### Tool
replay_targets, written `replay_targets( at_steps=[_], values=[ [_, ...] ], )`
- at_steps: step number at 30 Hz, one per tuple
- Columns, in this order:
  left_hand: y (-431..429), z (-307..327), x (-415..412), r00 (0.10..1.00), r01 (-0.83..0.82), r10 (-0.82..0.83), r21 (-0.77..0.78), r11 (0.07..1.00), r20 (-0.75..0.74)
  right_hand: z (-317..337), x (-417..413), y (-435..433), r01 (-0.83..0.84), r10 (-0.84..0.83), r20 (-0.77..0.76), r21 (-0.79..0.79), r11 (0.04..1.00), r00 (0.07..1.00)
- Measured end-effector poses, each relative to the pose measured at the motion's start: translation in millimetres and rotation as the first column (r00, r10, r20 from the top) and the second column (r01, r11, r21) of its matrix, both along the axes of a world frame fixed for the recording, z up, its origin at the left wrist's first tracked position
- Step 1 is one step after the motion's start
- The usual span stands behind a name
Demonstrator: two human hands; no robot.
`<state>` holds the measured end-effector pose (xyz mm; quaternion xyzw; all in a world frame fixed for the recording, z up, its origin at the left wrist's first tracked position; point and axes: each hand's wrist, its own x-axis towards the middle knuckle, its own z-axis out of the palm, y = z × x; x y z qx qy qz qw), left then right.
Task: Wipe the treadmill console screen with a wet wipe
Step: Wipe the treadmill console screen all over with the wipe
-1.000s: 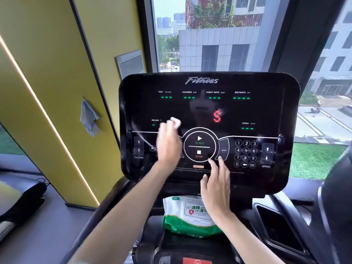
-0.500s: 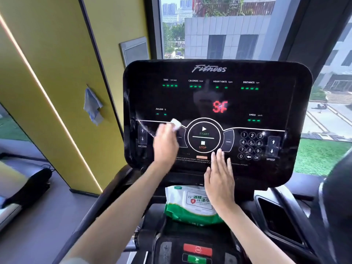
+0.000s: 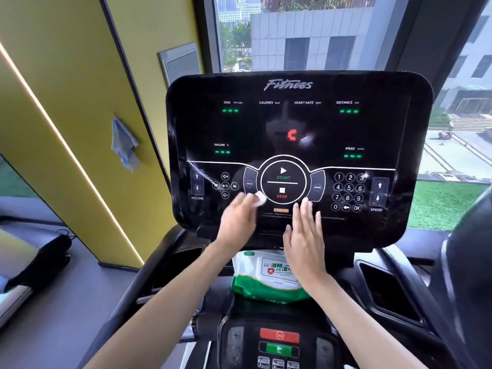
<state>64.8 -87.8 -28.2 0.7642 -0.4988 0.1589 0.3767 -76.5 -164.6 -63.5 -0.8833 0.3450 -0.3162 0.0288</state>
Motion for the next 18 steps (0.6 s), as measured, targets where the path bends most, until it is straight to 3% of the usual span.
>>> replay_targets(
  at_steps=[2,3,6,8,10,12,13,15,16,18],
  values=[
    [3.3,-11.6,-11.2,0.953,0.229,-0.265,0.226,0.947,0.147,-0.7,1.7,0.9,0.004,-0.004,-0.016,-0.002,1.0,1.0],
    [5.9,-8.8,-3.2,0.938,0.247,-0.298,0.263,0.933,0.176,-0.8,2.8,1.5,0.011,-0.011,-0.027,-0.004,1.0,1.0],
    [10.3,21.2,42.0,0.982,0.085,-0.097,0.085,0.993,0.16,0.3,6.3,3.9,0.041,-0.04,-0.034,0.011,0.999,0.999],
    [14.9,48.4,78.1,0.989,-0.147,0.144,-0.094,0.985,-0.035,0.4,8.7,4.6,0.052,-0.051,-0.038,0.023,0.998,0.998],
    [19.4,63.3,102.0,0.912,-0.361,0.308,-0.173,0.916,-0.272,-0.1,10.4,5.2,0.051,-0.049,-0.043,0.035,0.998,0.998],
    [18.9,56.1,95.4,0.89,-0.411,0.35,-0.184,0.893,-0.291,-1.1,11.0,5.4,0.047,-0.045,-0.052,0.037,0.998,0.998],
    [19.0,44.5,82.0,0.927,-0.339,0.301,-0.161,0.927,-0.223,-2.0,10.8,5.0,0.044,-0.042,-0.056,0.034,0.998,0.998],
    [22.1,15.7,47.7,0.997,-0.046,0.047,0.015,0.999,-0.054,-3.9,10.3,4.1,0.032,-0.031,-0.053,0.017,0.999,0.998],
    [25.5,2.1,35.4,0.995,0.098,-0.1,0.132,0.986,0.002,-4.8,10.3,3.8,0.026,-0.025,-0.051,0.01,1.0,0.998],
    [30.2,-5.0,35.7,0.976,0.197,-0.213,0.219,0.956,0.052,-5.6,10.4,3.7,0.021,-0.021,-0.058,0.001,1.0,0.998]
  ],
)
